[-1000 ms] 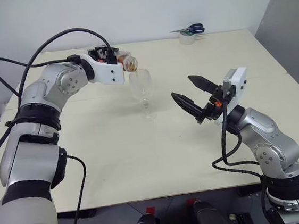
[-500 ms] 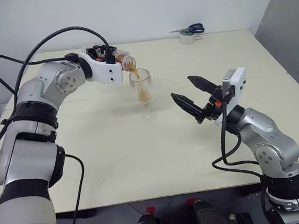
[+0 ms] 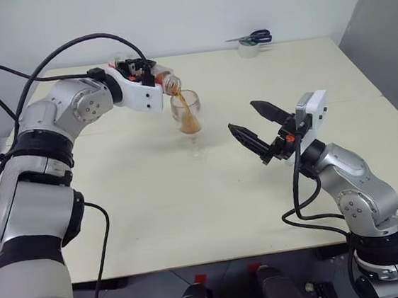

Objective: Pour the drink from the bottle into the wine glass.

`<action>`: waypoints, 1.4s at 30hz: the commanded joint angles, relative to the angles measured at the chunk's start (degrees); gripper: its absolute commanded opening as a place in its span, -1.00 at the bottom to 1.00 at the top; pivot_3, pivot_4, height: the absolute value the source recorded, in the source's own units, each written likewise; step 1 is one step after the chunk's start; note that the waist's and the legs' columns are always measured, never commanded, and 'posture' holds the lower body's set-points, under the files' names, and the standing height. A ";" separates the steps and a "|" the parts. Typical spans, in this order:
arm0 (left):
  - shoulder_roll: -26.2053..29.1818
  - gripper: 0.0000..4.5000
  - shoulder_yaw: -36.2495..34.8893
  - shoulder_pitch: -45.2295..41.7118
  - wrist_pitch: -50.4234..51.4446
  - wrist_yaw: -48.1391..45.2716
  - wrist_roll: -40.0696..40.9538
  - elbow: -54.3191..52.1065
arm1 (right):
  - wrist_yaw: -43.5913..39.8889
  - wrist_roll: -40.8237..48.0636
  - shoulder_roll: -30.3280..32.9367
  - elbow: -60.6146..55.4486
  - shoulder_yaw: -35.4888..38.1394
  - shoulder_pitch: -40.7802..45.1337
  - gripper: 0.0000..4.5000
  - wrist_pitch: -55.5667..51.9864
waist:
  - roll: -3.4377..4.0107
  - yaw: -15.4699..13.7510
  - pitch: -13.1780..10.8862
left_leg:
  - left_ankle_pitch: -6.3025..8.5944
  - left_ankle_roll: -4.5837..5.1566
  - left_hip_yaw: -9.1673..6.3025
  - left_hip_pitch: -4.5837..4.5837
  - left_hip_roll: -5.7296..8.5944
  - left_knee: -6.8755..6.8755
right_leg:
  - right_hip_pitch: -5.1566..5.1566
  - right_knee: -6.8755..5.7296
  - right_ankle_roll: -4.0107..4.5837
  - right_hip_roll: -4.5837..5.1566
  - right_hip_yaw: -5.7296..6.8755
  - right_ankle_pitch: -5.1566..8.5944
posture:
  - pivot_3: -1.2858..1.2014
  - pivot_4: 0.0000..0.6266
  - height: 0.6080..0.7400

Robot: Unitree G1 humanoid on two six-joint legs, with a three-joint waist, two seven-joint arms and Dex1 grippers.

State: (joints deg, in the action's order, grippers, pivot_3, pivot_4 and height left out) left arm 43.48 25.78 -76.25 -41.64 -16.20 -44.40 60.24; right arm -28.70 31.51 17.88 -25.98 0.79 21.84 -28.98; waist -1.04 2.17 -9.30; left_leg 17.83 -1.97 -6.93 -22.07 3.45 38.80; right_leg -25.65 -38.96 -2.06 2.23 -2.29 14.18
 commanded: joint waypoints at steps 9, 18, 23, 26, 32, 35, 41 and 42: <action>1.47 -0.19 0.47 -3.32 -0.47 2.32 -0.47 0.16 | -0.24 -0.01 -0.12 -1.21 0.10 0.76 1.00 1.55 | 0.00 -0.02 0.00 | 0.00 0.02 0.00 0.05 0.02 0.13 | 0.08 -0.11 0.00 -0.06 0.02 0.00 | 0.03 -0.52 1.00; 0.97 -0.19 0.37 -3.29 -0.29 2.22 -0.06 0.23 | 0.00 0.16 -0.13 -1.85 -0.13 0.53 1.00 1.14 | 0.00 0.17 0.00 | 0.00 0.02 -0.01 0.05 0.02 0.13 | 0.08 -0.11 0.00 -0.05 0.02 0.00 | 0.03 -0.52 1.00; 0.13 -0.19 -1.11 -2.92 0.25 0.36 2.65 0.29 | 0.17 0.20 -0.21 -2.21 -0.35 0.31 1.00 1.09 | 0.00 0.22 0.00 | 0.00 0.02 -0.01 0.05 0.02 0.13 | 0.08 -0.11 0.00 -0.05 0.02 0.00 | 0.03 -0.52 1.00; -1.66 -0.19 -4.29 -2.45 1.43 -2.43 8.26 -0.01 | 0.24 0.14 -0.11 -2.24 -0.36 0.31 1.00 1.01 | 0.00 0.17 0.00 | 0.00 0.02 -0.02 0.04 0.02 0.14 | 0.08 -0.12 0.00 -0.05 0.04 0.00 | 0.03 -0.52 1.00; -4.00 -0.19 -10.21 -0.28 5.01 -7.77 18.04 -3.39 | 0.29 0.30 0.07 -2.30 -0.39 0.56 1.00 0.82 | -0.01 0.51 0.01 | 0.00 0.02 -0.03 0.04 -0.02 0.16 | 0.08 -0.12 0.00 -0.02 0.03 0.00 | 0.03 -0.52 1.00; -5.58 -0.19 -14.66 2.29 11.01 -11.89 24.94 -8.03 | 0.16 0.61 0.27 -2.74 -0.40 0.57 1.00 0.51 | 0.00 0.71 0.01 | 0.00 0.02 -0.04 0.04 -0.02 0.16 | 0.09 -0.12 0.00 0.00 0.03 -0.01 | 0.03 -0.52 1.00; -8.40 -0.19 -21.87 8.35 28.54 -14.92 34.43 -19.70 | -1.72 1.04 1.69 -2.07 -0.61 1.46 1.00 0.08 | 0.00 1.12 0.01 | 0.00 0.02 -0.07 0.05 -0.04 0.17 | 0.08 -0.14 0.00 0.01 0.03 -0.01 | 0.03 -0.52 1.00; -8.99 -0.19 -23.38 9.35 32.21 -14.11 35.79 -21.64 | -2.33 1.05 2.10 -1.77 -0.80 1.75 1.00 0.14 | -0.01 1.12 0.01 | 0.00 0.01 -0.08 0.05 -0.03 0.17 | 0.09 -0.13 0.00 0.01 0.03 -0.01 | 0.03 -0.52 1.00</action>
State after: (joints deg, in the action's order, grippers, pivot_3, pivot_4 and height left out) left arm 34.36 5.86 -66.51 -14.33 -31.40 -11.85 42.95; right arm -29.85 31.64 19.61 -26.15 -0.14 22.13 -29.25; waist -1.05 3.29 -9.28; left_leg 17.83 -1.95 -7.01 -22.02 3.41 38.98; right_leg -25.56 -39.10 -2.05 2.24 -2.25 14.17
